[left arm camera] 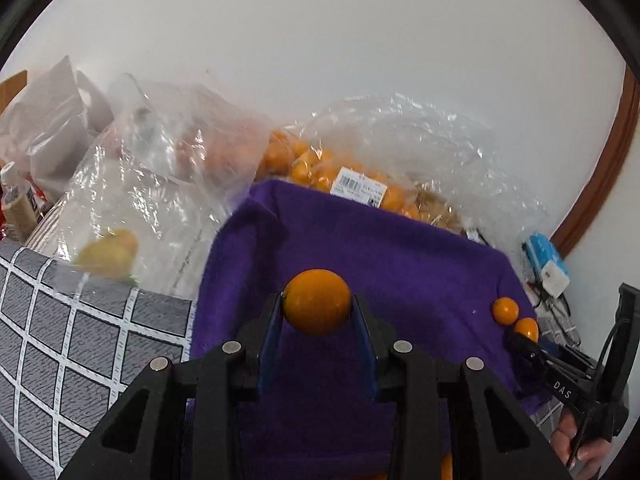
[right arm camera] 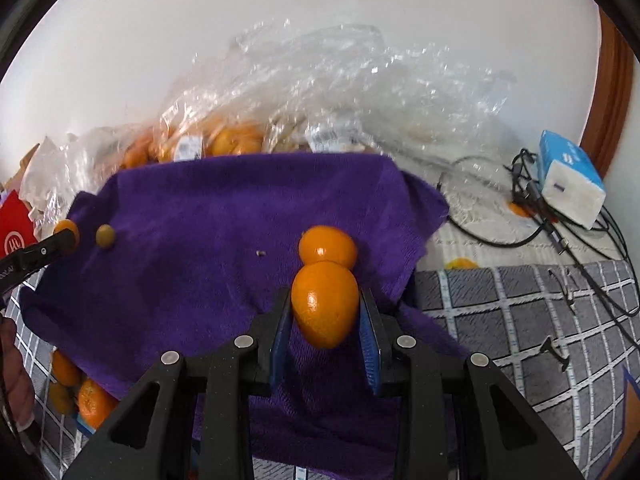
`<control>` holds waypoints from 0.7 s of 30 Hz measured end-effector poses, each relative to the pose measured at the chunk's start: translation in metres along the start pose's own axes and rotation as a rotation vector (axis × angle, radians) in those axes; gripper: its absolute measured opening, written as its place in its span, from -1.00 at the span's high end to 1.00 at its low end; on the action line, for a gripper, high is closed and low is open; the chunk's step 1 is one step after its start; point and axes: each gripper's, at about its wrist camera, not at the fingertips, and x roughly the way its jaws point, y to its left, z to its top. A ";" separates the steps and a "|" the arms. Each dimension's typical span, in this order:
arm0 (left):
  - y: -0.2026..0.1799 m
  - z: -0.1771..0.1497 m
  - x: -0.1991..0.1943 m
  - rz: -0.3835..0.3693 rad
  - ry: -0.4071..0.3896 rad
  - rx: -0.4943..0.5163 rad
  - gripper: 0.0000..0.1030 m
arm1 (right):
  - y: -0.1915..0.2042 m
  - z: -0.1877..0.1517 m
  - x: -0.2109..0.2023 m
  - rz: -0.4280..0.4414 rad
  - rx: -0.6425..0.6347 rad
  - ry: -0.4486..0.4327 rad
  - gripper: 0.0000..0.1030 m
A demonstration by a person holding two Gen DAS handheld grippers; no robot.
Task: Organize fruits
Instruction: 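Carry the round orange onto the towel with the left tool while the right carries the oval orange, then open both tools to release the oranges on the towel beside the earlier fruits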
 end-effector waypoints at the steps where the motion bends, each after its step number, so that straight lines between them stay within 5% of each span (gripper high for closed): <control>1: -0.002 -0.001 0.001 0.013 0.002 0.012 0.36 | 0.000 -0.001 0.002 -0.004 -0.003 0.007 0.38; 14: -0.015 -0.010 0.018 0.082 0.058 0.112 0.36 | 0.004 -0.004 0.005 -0.003 -0.009 0.002 0.37; 21: -0.019 -0.013 0.019 0.081 0.064 0.134 0.35 | 0.009 -0.006 0.001 -0.018 -0.040 -0.008 -0.07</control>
